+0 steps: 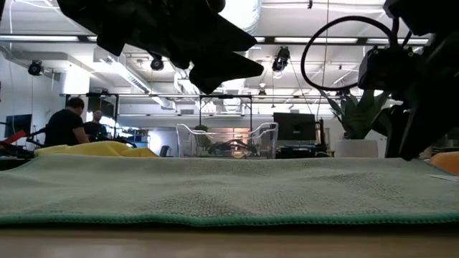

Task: Fold microfiber towels
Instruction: Fold the green towel

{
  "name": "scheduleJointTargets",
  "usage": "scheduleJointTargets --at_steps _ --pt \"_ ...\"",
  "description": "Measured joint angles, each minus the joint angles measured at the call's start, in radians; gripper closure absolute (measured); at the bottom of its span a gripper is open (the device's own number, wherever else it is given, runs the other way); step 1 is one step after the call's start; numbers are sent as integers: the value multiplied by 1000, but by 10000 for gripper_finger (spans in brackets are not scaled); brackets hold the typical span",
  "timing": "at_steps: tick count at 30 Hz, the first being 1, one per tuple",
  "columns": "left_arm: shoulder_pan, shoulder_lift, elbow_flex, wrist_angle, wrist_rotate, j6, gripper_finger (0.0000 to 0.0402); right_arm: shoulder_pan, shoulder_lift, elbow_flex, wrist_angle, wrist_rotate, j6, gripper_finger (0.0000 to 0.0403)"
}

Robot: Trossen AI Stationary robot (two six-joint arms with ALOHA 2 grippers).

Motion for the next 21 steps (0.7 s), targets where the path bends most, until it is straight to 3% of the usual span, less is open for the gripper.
scheduleJointTargets --at_steps 11,21 --pt "0 0 0 1 0 0 183 -70 0 -43 94 -112 4 252" --pt "0 0 0 1 0 0 183 -92 0 -76 134 -161 25 211"
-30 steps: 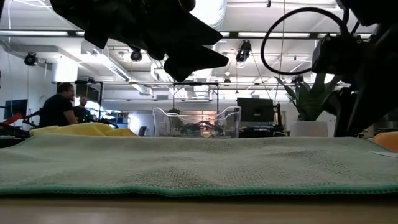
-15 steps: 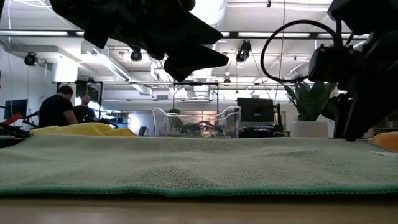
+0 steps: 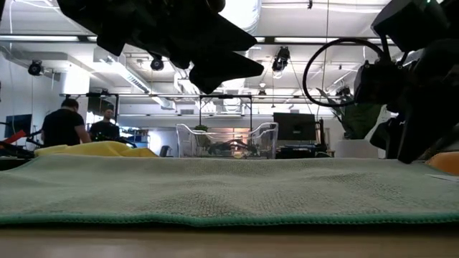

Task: Fold microfiber towels
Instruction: Fold the green towel

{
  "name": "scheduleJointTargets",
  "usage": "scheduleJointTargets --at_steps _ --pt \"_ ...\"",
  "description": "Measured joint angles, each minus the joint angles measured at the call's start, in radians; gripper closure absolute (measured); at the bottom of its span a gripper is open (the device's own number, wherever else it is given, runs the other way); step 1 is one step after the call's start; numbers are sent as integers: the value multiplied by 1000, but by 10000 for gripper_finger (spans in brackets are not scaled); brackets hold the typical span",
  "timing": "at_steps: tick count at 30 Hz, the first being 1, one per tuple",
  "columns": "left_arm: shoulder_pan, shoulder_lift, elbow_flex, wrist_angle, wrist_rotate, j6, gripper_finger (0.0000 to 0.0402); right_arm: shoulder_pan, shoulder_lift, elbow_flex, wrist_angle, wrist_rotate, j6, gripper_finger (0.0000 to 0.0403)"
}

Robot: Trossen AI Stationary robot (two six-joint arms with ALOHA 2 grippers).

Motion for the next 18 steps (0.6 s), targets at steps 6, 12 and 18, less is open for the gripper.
scheduleJointTargets --at_steps 6,12,18 --pt "0 0 0 13 0 0 183 0 0 -2 10 0 -30 201" --pt "0 0 0 14 0 0 183 0 0 -2 38 0 -77 249" --pt "0 2 0 15 0 1 183 0 0 -3 45 0 -89 333"
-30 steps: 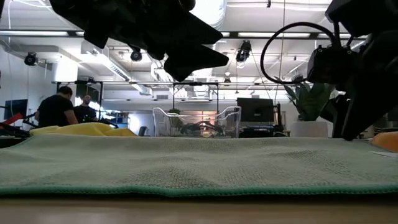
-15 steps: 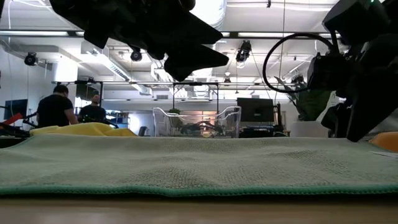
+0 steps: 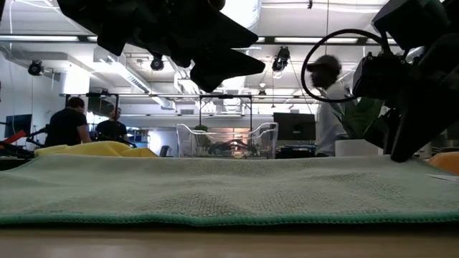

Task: Fold microfiber towels
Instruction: Fold the green towel

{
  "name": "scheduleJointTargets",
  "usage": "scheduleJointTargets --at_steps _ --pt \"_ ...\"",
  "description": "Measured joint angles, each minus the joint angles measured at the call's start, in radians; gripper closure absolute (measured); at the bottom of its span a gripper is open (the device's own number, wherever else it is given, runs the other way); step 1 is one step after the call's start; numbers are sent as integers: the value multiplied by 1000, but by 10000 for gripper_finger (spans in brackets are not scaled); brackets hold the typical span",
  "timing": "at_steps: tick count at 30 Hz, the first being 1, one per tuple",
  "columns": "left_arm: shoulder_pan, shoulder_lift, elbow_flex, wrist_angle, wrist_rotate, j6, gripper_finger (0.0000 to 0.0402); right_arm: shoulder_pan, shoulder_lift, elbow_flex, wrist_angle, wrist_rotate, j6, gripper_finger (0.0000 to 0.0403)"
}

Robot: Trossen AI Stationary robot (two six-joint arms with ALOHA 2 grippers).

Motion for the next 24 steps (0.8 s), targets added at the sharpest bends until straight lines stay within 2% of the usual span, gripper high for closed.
scheduleJointTargets --at_steps 3,5,10,13,18,24 --pt "0 0 0 0 0 0 183 0 0 0 0 0 -2 374" --pt "-1 1 0 0 0 -1 183 0 0 0 0 0 -2 389" --pt "-1 1 0 13 -21 -1 183 0 -2 15 -4 0 1 393" --pt "1 2 1 33 -67 0 183 0 -3 51 -2 0 -13 394" --pt "8 3 17 50 -69 10 183 0 -3 129 -8 5 -70 394" --pt "11 67 53 87 -67 17 183 0 -3 226 -116 15 -124 394"
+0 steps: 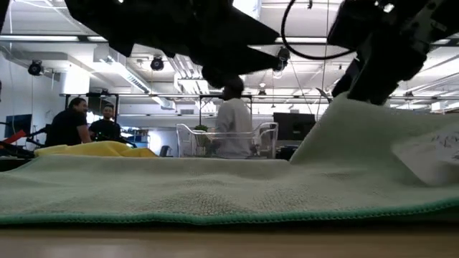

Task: Fold microfiber towels
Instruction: Fold the green towel

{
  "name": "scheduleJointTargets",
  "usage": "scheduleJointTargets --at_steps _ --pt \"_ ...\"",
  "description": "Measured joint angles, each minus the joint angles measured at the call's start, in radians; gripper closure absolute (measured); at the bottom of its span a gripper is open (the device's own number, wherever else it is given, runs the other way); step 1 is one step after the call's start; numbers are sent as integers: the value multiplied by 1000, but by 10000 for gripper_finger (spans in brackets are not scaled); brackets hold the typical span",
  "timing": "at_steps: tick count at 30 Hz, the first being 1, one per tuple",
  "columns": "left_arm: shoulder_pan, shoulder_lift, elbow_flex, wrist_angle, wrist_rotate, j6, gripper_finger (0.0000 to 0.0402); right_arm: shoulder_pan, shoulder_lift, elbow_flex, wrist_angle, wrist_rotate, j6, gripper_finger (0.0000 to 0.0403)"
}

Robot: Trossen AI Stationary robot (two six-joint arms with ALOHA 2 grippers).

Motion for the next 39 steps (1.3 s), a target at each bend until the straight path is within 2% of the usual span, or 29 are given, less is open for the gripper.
scheduleJointTargets --at_steps 8,15,23,28,33,39 --pt "20 151 127 10 32 -19 183 0 2 70 -72 11 -25 394" --pt "57 244 203 6 117 -71 171 0 2 84 -73 11 -36 394" --pt "84 264 214 8 130 -105 147 0 2 84 -69 11 -42 394" --pt "86 264 214 8 197 -101 146 0 2 84 -66 11 -41 394" --pt "84 264 213 -7 221 -101 164 0 2 85 -64 11 -42 394" --pt "84 264 212 -9 221 -124 213 0 2 85 -61 11 -42 394"
